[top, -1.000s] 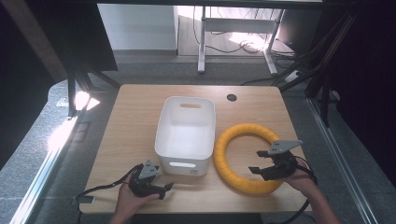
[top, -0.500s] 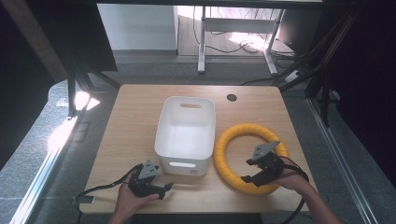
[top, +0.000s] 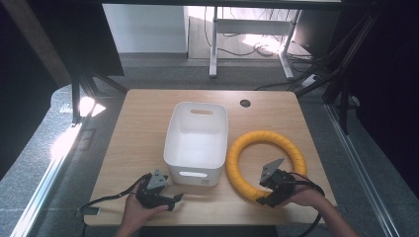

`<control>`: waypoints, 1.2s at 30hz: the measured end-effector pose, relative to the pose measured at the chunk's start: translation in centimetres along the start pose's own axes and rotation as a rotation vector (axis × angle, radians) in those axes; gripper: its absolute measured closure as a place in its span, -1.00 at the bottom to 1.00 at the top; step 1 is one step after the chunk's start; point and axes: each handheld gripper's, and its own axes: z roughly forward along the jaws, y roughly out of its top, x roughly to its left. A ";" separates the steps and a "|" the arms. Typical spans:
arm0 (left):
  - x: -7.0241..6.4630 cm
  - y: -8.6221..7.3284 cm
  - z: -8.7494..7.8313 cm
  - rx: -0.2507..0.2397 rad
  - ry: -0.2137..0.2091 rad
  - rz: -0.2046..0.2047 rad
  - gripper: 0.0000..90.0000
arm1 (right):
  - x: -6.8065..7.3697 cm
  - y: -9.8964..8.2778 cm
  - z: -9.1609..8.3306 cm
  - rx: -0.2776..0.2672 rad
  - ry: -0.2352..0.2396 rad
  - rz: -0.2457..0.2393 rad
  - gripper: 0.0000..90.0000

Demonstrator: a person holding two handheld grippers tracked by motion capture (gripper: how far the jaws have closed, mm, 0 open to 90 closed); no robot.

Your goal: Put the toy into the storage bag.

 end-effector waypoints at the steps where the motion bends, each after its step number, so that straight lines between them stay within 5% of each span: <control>1: 0.0 0.0 0.0 0.001 0.000 0.000 -0.65 | 0.2 0.0 0.3 0.029 -0.005 -0.014 -0.19; 9: 0.0 0.0 0.1 0.000 0.000 0.000 -0.65 | 0.6 0.1 1.4 0.100 -0.017 -0.043 -0.13; 24: 0.0 0.0 0.2 0.005 -0.002 0.002 -0.66 | 0.6 0.0 1.9 0.102 -0.018 -0.040 -0.04; 36: 0.0 0.0 0.2 0.002 -0.004 0.004 -0.66 | 0.5 1.0 2.5 0.200 -0.014 -0.080 0.12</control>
